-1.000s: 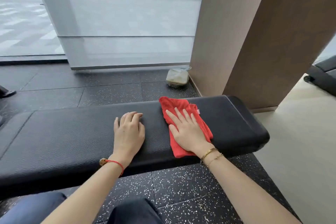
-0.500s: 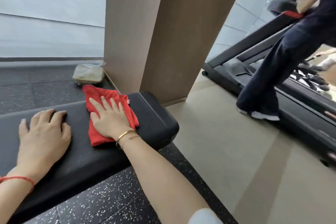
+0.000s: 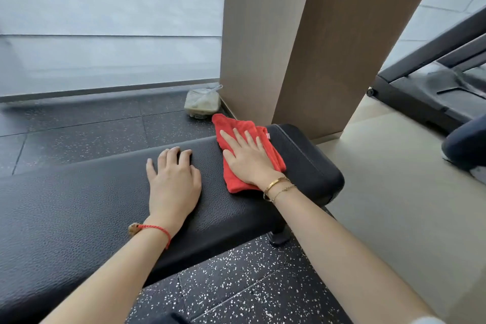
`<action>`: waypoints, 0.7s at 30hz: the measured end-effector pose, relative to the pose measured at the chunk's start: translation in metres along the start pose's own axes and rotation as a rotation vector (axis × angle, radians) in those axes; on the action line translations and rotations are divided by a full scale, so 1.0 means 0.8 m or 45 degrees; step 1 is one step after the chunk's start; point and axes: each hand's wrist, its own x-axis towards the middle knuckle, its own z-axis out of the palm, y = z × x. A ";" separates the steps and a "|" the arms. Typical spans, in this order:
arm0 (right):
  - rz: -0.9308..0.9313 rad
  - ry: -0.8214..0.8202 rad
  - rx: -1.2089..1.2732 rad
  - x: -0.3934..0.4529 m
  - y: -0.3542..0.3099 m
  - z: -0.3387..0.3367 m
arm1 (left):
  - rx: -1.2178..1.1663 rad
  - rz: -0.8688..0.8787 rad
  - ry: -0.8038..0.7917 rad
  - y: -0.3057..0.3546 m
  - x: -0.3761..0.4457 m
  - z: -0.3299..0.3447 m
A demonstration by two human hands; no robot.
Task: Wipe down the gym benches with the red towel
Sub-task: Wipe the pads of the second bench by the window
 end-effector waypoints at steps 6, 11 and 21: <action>-0.123 0.011 0.238 -0.014 0.003 0.000 | 0.007 -0.002 0.021 -0.004 0.001 0.007; 0.240 0.606 0.292 -0.016 0.037 -0.018 | 0.028 -0.003 0.072 -0.006 0.005 0.014; 0.147 0.505 0.298 -0.011 0.053 0.011 | 0.077 -0.012 0.123 -0.004 0.009 0.018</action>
